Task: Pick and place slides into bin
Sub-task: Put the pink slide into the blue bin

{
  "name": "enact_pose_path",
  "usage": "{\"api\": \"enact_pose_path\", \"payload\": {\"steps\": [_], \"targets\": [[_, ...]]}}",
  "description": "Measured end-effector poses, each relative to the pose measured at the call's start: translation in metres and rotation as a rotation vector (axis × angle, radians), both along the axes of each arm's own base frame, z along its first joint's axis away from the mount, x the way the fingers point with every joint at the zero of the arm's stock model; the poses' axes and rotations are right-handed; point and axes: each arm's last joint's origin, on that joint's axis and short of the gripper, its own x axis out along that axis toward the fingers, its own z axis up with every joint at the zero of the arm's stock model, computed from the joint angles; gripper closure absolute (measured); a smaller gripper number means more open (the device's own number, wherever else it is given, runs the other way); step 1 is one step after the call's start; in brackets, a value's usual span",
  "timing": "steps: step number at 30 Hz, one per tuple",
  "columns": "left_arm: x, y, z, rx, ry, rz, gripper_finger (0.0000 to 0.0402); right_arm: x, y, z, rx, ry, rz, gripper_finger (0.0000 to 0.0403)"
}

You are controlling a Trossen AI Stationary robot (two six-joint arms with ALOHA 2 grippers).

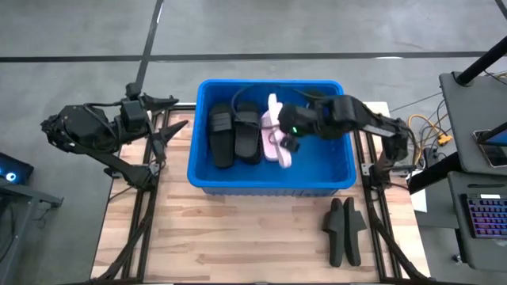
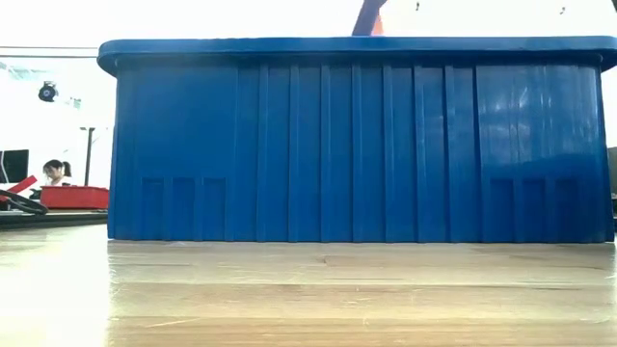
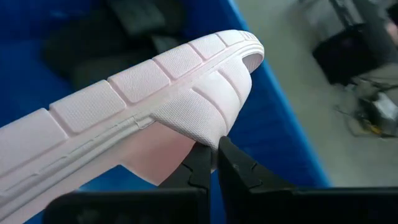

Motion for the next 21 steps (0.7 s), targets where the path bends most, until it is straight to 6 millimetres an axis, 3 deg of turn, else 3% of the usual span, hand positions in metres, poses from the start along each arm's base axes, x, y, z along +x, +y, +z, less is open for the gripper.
{"api": "enact_pose_path", "payload": {"steps": [10, 15, 21], "targets": [[-0.014, 0.008, 0.003, 0.007, -0.03, 0.108, 0.0139, 0.029, -0.082, -0.043, -0.044, 0.278, -0.063, 0.0394], [-0.018, 0.01, 0.004, 0.005, -0.042, 0.136, 0.0139, 0.049, -0.101, -0.074, -0.049, 0.419, -0.037, 0.0394], [-0.018, 0.01, 0.004, 0.005, -0.041, 0.137, 0.0139, 0.074, -0.111, -0.114, -0.105, 0.614, 0.03, 0.0394]]}}
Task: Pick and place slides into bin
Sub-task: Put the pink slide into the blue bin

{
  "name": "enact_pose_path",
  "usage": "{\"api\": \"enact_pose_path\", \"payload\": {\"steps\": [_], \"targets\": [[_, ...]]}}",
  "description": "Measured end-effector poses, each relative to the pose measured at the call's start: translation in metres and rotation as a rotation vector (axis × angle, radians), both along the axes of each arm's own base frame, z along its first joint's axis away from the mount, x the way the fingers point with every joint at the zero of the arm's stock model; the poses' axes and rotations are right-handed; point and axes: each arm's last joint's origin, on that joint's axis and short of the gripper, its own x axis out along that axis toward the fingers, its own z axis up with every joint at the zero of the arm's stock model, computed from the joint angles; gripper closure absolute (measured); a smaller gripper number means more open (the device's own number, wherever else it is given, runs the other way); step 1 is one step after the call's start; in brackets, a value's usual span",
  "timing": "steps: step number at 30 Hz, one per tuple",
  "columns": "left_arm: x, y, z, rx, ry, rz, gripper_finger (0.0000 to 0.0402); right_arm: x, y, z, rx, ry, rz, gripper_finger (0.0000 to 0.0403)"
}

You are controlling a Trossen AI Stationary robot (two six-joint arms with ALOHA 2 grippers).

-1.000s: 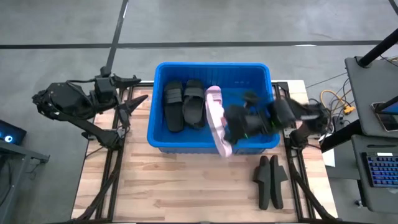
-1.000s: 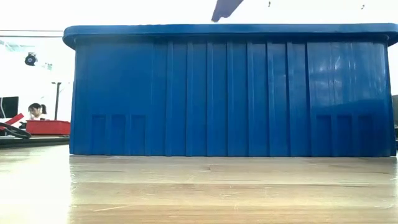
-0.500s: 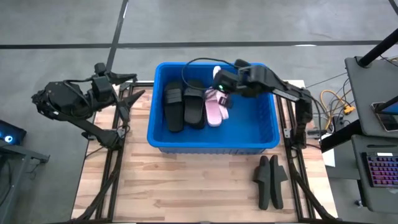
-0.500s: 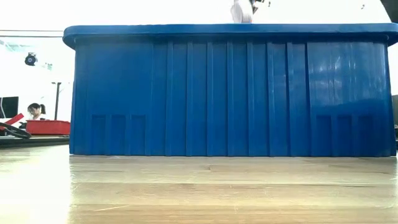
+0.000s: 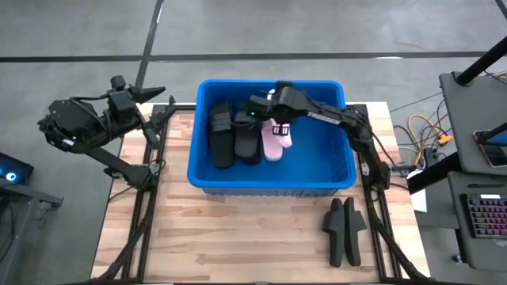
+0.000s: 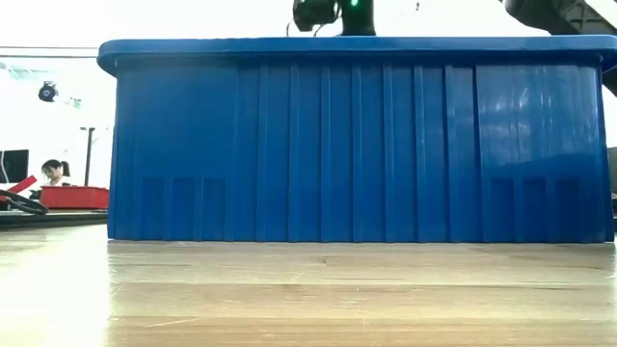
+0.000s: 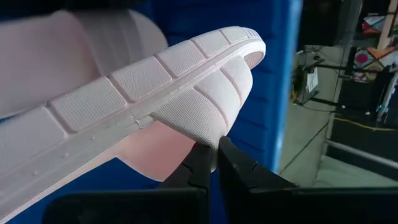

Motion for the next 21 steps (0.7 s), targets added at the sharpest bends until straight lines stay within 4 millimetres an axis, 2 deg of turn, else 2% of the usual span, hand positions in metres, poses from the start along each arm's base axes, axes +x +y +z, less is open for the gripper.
{"api": "enact_pose_path", "payload": {"steps": [13, 21], "targets": [[-0.001, 0.0, 0.0, -0.001, -0.002, 0.0, 0.0139, 0.025, -0.023, -0.059, 0.023, 0.103, -0.058, 0.0394], [-0.001, 0.0, 0.0, -0.002, -0.003, 0.0, 0.0139, 0.035, -0.028, -0.069, 0.02, 0.038, -0.073, 0.0394]]}}
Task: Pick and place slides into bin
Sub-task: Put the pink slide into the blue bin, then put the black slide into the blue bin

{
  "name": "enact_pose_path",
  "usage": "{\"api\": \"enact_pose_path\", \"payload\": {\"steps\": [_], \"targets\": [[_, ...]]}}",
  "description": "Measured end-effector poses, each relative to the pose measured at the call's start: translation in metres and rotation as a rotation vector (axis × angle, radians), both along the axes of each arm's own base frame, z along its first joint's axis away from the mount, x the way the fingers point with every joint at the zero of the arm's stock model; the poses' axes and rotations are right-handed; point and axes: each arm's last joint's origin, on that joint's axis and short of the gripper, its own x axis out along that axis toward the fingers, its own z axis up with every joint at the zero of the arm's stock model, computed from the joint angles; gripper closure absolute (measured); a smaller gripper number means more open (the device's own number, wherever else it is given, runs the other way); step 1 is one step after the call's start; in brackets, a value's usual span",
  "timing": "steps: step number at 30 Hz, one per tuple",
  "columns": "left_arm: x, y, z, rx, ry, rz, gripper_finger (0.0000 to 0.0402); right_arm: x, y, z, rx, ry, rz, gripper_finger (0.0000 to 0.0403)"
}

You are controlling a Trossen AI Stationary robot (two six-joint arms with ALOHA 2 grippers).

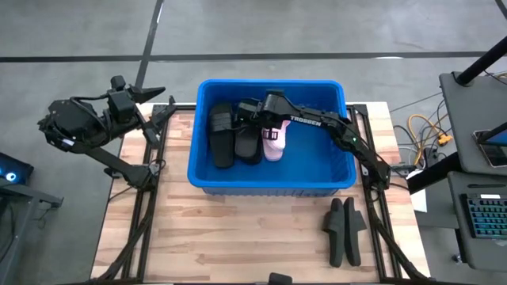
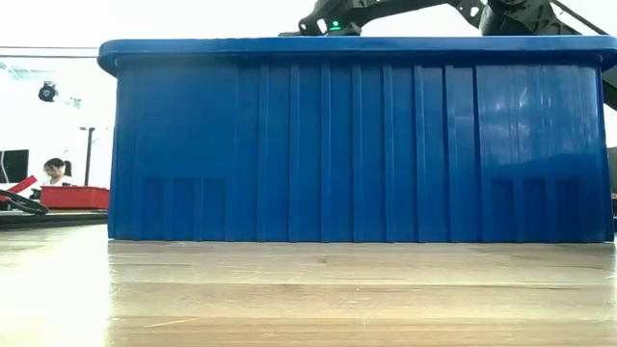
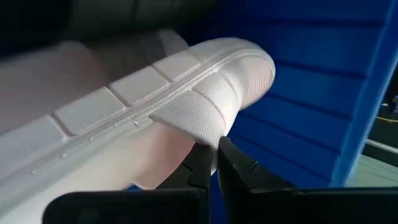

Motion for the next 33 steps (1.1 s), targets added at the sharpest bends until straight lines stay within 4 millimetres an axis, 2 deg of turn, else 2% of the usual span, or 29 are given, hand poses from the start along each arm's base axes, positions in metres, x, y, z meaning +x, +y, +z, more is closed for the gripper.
{"api": "enact_pose_path", "payload": {"steps": [6, 16, 21, 26, 33], "targets": [[0.0, 0.0, 0.0, 0.0, 0.001, 0.0, 0.0139, 0.003, -0.001, 0.001, 0.084, -0.075, 0.012, 0.0376], [0.004, -0.002, -0.001, 0.004, 0.009, 0.0, 0.0139, 0.004, -0.001, 0.0, 0.162, -0.06, 0.072, 0.0245], [0.005, -0.002, -0.001, 0.005, 0.012, 0.0, 0.0139, 0.005, 0.0, 0.003, 0.162, -0.076, 0.078, 0.0197], [0.005, -0.002, -0.001, 0.005, 0.013, 0.0, 0.0139, 0.004, 0.0, 0.015, 0.15, -0.105, 0.092, 0.0177], [0.006, -0.002, -0.001, 0.004, 0.014, 0.0, 0.0139, -0.005, 0.003, 0.041, 0.13, -0.147, 0.116, 0.0177]]}}
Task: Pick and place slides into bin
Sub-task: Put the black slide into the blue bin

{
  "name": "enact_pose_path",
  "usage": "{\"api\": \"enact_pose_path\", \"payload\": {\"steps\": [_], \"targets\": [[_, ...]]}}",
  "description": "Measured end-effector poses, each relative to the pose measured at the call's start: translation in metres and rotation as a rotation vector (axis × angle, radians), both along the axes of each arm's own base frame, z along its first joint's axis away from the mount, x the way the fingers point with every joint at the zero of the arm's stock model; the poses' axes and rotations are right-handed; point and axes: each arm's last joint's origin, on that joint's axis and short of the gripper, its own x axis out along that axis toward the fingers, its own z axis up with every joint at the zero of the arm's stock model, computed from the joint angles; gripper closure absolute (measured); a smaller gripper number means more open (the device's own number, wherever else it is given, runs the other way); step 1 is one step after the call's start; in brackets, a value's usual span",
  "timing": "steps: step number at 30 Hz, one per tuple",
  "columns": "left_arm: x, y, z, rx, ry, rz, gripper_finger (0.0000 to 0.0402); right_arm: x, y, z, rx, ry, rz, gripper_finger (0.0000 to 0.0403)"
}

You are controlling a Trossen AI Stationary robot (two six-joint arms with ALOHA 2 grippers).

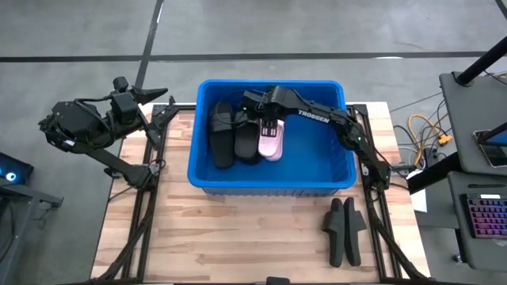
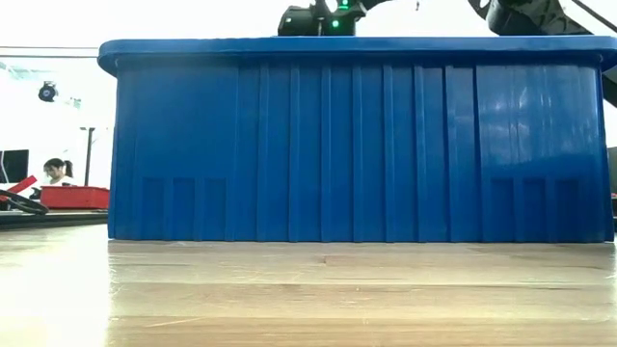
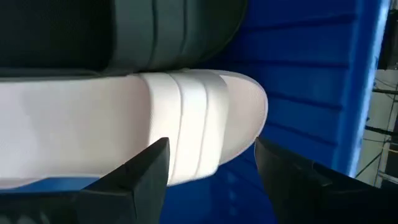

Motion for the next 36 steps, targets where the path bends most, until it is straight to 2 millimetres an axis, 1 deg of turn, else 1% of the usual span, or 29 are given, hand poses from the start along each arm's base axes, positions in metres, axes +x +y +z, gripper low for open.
{"api": "enact_pose_path", "payload": {"steps": [3, 6, 9, 12, 15, 19, 21, 23, 25, 27, 29, 31, 33, 36], "targets": [[0.001, 0.0, 0.0, 0.0, 0.001, 0.0, 0.0139, -0.005, 0.002, 0.011, -0.005, -0.039, -0.019, 0.0177], [0.001, -0.001, 0.0, 0.001, 0.003, 0.0, 0.0139, -0.013, 0.008, 0.03, 0.013, -0.136, -0.065, 0.0179], [0.004, -0.002, -0.001, 0.003, 0.009, 0.0, 0.0139, -0.024, 0.019, 0.055, 0.068, -0.264, -0.105, 0.0184], [0.008, -0.003, -0.002, 0.007, 0.019, 0.0, 0.0139, -0.039, 0.033, 0.084, 0.137, -0.397, -0.097, 0.0188], [0.013, -0.005, -0.003, 0.011, 0.03, 0.0, 0.0139, -0.057, 0.055, 0.12, 0.207, -0.567, -0.049, 0.0193], [0.021, -0.008, -0.005, 0.019, 0.049, 0.0, 0.0139, -0.085, 0.093, 0.166, 0.243, -0.784, 0.037, 0.0198], [0.024, -0.01, -0.006, 0.023, 0.058, -0.001, 0.0139, -0.101, 0.114, 0.183, 0.263, -0.846, 0.091, 0.02], [0.028, -0.011, -0.007, 0.026, 0.066, -0.001, 0.0139, -0.117, 0.134, 0.195, 0.296, -0.884, 0.132, 0.02], [0.03, -0.012, -0.008, 0.024, 0.069, -0.001, 0.0139, -0.133, 0.155, 0.204, 0.347, -0.908, 0.155, 0.02], [0.034, -0.014, -0.008, 0.023, 0.07, -0.006, 0.0139, -0.148, 0.176, 0.207, 0.391, -0.902, 0.152, 0.02], [0.038, -0.015, -0.009, 0.025, 0.076, -0.009, 0.0139, -0.162, 0.196, 0.204, 0.385, -0.855, 0.108, 0.02], [0.044, -0.018, -0.011, 0.031, 0.09, -0.01, 0.0139, -0.176, 0.214, 0.196, 0.359, -0.773, 0.052, 0.02], [0.048, -0.02, -0.013, 0.036, 0.104, -0.011, 0.0139, -0.177, 0.235, 0.189, 0.391, -0.767, 0.036, 0.02], [0.055, -0.022, -0.016, 0.043, 0.122, -0.014, 0.0139, -0.178, 0.27, 0.185, 0.446, -0.798, 0.122, 0.02]]}}
